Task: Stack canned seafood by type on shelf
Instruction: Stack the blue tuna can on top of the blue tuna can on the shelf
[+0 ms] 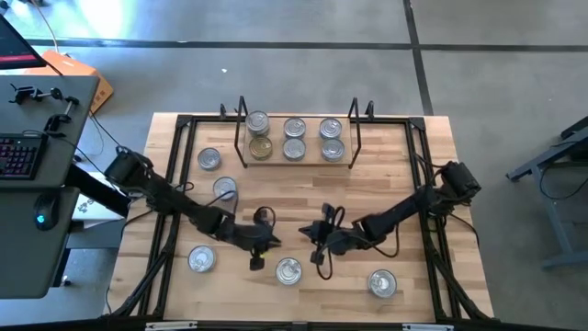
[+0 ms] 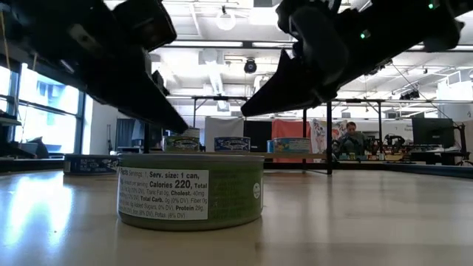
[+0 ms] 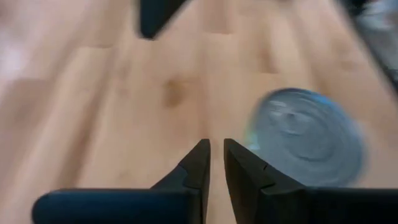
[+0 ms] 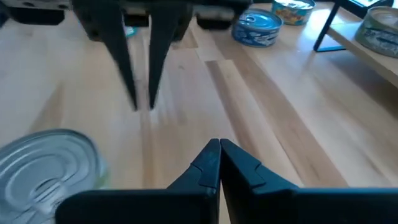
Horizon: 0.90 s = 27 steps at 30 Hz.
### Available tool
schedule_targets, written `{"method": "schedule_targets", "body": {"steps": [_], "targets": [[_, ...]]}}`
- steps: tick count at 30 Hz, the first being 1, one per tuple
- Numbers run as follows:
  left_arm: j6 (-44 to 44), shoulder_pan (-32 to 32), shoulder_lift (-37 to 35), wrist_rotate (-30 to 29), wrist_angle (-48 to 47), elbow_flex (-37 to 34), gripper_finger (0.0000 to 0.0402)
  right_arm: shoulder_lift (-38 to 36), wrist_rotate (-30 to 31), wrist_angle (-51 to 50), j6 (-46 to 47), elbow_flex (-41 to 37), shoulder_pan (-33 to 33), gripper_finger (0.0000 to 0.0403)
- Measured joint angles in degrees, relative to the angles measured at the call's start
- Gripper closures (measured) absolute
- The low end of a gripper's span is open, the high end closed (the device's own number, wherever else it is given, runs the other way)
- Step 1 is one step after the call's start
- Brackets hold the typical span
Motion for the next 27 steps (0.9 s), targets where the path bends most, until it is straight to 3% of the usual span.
{"method": "schedule_targets", "body": {"steps": [5, 9, 12, 16, 21, 24, 27], "targets": [[-9.89, -0.58, -5.41, -4.97, -25.53, 3.76, 0.0378, 0.00, -0.69, -0.01, -0.08, 0.00, -1.66, 0.0402], [-25.74, -3.88, -10.40, -24.71, -45.80, 3.54, 0.0387, -0.02, -2.13, 0.01, -0.10, 0.00, -2.27, 0.0386], [-39.88, -5.77, -13.03, -30.83, -56.58, 2.16, 0.0391, -0.02, -2.27, 0.01, -0.14, 0.00, -2.45, 0.0363], [-44.98, -6.69, -16.62, -30.69, -56.82, -2.44, 0.0369, -0.02, -2.47, 0.05, -2.33, 0.02, -2.45, 0.0335], [-45.67, -6.28, -20.87, -31.76, -54.90, -9.68, 0.0294, -0.02, -7.18, 2.08, -6.30, 0.02, -2.45, 0.0322], [-40.96, -4.93, -21.89, -33.59, -52.37, -14.08, 0.0252, -0.02, -9.31, 2.79, -8.23, 0.02, -2.45, 0.0321], [-33.32, -2.67, -21.84, -33.57, -46.06, -18.48, 0.0241, -0.02, -9.54, 3.07, -9.69, 0.02, -2.44, 0.0321]]}}
